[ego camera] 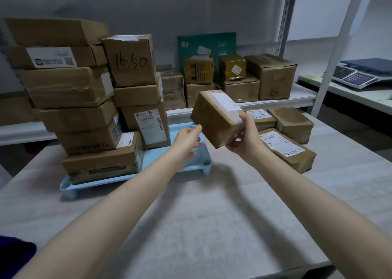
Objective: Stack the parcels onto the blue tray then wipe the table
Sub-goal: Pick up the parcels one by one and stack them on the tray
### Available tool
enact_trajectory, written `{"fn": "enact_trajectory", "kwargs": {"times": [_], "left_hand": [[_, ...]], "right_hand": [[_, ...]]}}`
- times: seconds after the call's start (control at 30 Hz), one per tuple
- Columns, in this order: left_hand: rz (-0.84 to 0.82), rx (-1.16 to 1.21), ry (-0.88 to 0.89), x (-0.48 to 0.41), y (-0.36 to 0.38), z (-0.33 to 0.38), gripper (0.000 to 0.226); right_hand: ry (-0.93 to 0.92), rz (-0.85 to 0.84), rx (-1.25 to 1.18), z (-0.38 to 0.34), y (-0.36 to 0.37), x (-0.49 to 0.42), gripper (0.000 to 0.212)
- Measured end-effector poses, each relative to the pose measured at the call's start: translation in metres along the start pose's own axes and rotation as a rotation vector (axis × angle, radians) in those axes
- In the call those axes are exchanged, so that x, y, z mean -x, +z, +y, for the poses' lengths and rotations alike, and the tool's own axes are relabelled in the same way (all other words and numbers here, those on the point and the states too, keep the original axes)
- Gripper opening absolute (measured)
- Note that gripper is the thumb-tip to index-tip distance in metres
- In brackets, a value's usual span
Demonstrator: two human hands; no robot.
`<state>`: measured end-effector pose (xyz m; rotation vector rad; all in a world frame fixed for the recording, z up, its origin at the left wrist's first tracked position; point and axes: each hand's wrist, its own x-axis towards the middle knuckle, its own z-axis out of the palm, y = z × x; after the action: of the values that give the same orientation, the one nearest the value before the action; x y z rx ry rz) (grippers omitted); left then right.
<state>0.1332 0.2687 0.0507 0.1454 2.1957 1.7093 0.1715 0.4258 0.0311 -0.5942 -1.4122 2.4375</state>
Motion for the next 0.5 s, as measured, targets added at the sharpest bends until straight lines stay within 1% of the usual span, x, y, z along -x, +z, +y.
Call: {"fn": "enact_trajectory", "kwargs": {"times": [0.07,0.17,0.23,0.3,0.33,0.43,0.5], "left_hand": [[-0.016,0.153,-0.029,0.001,-0.004,0.003,0.053],[-0.065,0.295,0.009,0.002,-0.012,0.003,0.065],[-0.102,0.302,0.056,0.005,-0.016,0.003,0.06],[-0.118,0.303,0.086,0.006,-0.019,0.002,0.048],[-0.118,0.307,0.099,0.006,-0.021,0.0,0.045],[-0.104,0.327,0.123,0.007,-0.025,-0.003,0.066],[-0.094,0.325,0.139,0.007,-0.03,-0.005,0.066]], "right_hand": [[0.103,-0.05,-0.158,0.001,0.004,0.004,0.036],[0.214,-0.161,-0.22,0.006,0.009,0.01,0.041],[0.281,-0.224,-0.232,0.009,0.011,0.012,0.051],[0.333,-0.272,-0.25,0.012,0.014,0.014,0.061],[0.357,-0.294,-0.27,0.013,0.015,0.015,0.065],[0.432,-0.361,-0.317,0.016,0.017,0.015,0.076],[0.461,-0.4,-0.31,0.018,0.018,0.015,0.082]]}}
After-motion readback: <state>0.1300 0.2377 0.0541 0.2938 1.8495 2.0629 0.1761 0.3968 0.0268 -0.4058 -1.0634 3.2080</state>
